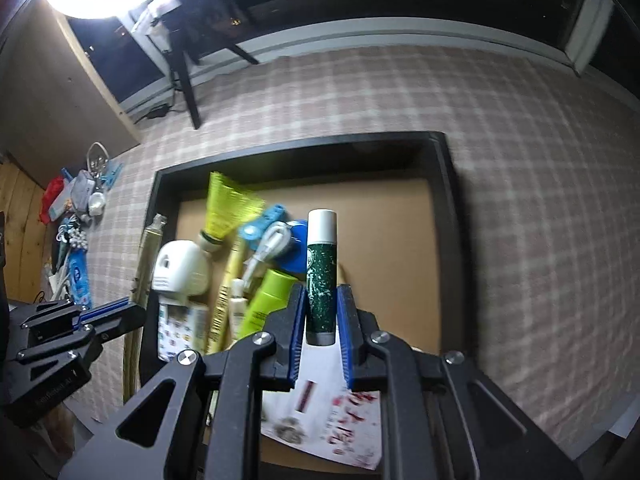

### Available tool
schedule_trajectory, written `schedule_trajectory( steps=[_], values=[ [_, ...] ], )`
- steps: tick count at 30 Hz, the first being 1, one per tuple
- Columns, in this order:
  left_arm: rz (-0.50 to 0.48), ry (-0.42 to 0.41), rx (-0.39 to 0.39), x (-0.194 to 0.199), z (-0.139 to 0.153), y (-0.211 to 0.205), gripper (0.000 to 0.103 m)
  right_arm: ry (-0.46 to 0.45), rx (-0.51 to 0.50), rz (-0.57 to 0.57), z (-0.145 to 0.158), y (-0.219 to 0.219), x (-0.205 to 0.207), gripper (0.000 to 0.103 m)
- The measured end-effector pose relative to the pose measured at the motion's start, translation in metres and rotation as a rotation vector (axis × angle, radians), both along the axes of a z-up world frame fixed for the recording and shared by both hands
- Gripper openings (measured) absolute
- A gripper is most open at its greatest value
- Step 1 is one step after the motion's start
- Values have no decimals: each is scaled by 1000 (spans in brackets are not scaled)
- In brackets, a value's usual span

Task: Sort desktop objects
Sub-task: 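Place the green lip balm and wooden stick into the tray with both grippers, then grasp the white bead toy with right gripper while left grasps white cable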

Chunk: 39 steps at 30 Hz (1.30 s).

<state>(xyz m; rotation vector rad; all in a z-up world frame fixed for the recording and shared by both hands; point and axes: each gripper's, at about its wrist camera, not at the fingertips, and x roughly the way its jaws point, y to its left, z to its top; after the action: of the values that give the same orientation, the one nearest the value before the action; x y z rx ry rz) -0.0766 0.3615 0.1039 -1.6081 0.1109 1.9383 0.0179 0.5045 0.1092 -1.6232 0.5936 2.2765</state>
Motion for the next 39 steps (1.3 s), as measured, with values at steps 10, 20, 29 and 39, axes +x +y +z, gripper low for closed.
schedule_trajectory(
  steps=[10, 20, 29, 39],
  values=[
    [-20, 99, -68, 20, 9, 14, 30, -5, 32, 17, 1, -6, 17, 25],
    [21, 186, -102, 43, 32, -19, 32, 46, 38, 60, 15, -36, 28, 26],
    [53, 247, -101, 65, 51, -76, 37, 109, 26, 117, 34, -91, 33, 34],
    [156, 206, -115, 64, 30, -183, 41, 151, 52, 172, 39, -165, 16, 38]
  ],
)
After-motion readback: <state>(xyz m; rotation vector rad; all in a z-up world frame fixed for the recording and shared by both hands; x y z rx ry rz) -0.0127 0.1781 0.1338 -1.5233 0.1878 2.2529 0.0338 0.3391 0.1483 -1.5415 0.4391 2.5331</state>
